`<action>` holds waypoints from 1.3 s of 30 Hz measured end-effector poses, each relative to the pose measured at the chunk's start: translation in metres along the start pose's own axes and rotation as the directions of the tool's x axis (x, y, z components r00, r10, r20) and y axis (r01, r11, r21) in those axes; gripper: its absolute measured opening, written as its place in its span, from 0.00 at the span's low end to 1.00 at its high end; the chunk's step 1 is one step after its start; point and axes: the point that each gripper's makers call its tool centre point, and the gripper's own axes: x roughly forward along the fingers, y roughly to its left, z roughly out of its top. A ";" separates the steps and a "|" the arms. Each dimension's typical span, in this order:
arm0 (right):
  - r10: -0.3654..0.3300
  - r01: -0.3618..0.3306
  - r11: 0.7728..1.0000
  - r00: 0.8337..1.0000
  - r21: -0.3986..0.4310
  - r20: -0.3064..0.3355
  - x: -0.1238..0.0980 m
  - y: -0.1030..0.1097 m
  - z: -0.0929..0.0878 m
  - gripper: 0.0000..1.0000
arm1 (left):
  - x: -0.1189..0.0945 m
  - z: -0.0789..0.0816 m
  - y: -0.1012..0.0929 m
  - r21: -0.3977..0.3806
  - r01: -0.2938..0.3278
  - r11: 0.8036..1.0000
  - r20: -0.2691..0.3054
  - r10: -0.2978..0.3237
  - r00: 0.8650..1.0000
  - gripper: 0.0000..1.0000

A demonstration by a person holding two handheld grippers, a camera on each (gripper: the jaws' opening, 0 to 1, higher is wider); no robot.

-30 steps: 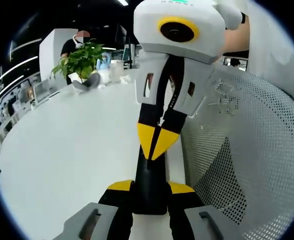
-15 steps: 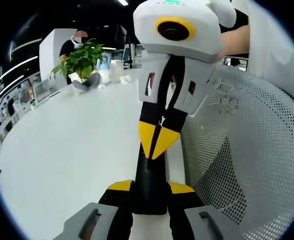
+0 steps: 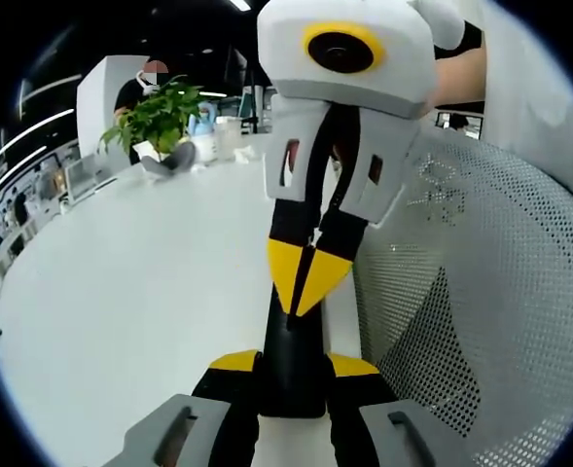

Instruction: Press the specified remote control buttons in sequence, fully releasing each button before pressing the next.

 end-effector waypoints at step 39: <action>0.014 -0.014 0.999 1.000 -0.028 0.005 0.000 0.001 0.000 0.00 | 0.000 0.000 0.000 -0.002 -0.001 1.000 0.003 0.001 1.000 0.25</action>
